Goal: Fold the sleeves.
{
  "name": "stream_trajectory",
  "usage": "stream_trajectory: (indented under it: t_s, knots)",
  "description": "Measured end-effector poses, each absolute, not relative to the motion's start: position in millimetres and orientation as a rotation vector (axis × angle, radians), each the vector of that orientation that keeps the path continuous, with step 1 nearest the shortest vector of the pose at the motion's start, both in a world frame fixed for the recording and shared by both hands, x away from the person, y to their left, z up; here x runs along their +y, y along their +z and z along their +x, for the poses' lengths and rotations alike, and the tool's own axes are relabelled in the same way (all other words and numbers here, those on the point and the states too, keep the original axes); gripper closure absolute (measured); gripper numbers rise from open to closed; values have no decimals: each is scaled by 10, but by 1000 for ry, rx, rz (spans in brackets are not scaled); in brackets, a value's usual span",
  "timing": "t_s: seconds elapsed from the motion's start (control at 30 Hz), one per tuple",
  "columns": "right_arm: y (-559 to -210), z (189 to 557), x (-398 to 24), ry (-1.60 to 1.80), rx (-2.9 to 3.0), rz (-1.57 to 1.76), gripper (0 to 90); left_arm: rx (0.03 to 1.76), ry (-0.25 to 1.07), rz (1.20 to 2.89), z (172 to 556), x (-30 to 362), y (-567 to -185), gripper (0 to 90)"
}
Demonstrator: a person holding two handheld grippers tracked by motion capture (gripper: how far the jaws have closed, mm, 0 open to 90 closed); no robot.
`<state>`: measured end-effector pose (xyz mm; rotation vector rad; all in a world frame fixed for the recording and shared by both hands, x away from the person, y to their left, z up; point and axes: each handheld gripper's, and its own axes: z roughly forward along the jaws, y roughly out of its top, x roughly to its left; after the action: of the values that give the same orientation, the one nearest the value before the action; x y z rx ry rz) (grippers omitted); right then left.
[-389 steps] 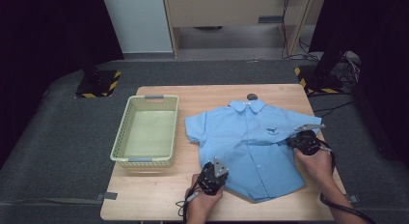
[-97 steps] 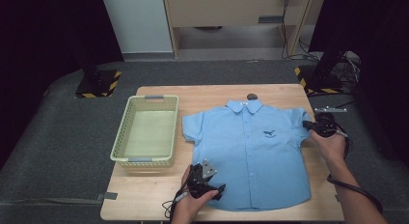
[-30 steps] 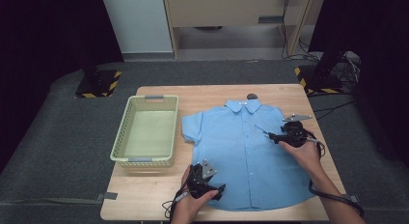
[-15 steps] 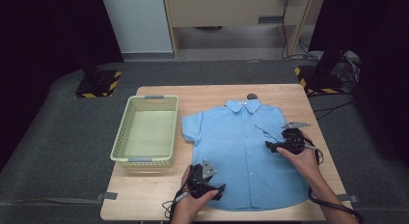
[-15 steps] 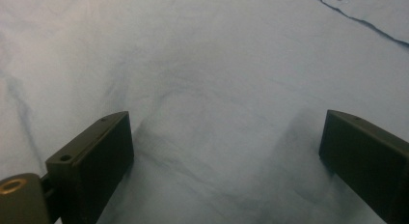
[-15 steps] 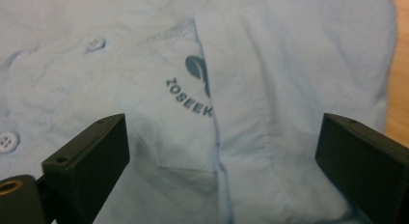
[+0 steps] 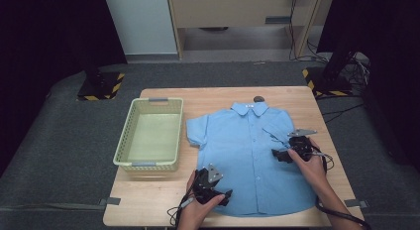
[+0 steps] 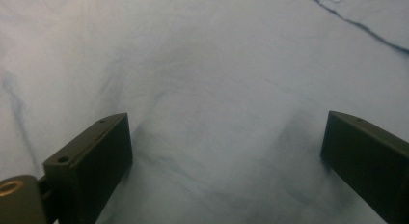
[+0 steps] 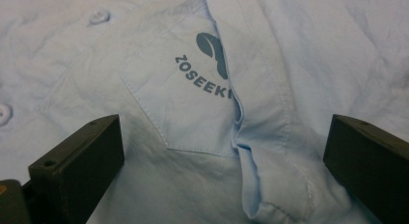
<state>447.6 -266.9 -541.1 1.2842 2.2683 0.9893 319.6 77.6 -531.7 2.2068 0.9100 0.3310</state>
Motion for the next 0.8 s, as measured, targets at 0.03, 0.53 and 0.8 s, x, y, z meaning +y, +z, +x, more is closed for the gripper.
stream_trajectory:
  t_s: [0.03, 0.53, 0.8]
  knots:
    - [-5414, 4469, -2659, 965, 2278, 1262, 8, 914, 334, 2205, 3197, 785, -5293, 37]
    - [-5416, 4343, -2761, 964, 2290, 1240, 8, 930, 300, 2199, 3321, 770, -4937, 37]
    - [-5415, 4273, -2837, 966, 2296, 1233, 9, 952, 288, 2204, 3510, 681, -4806, 35]
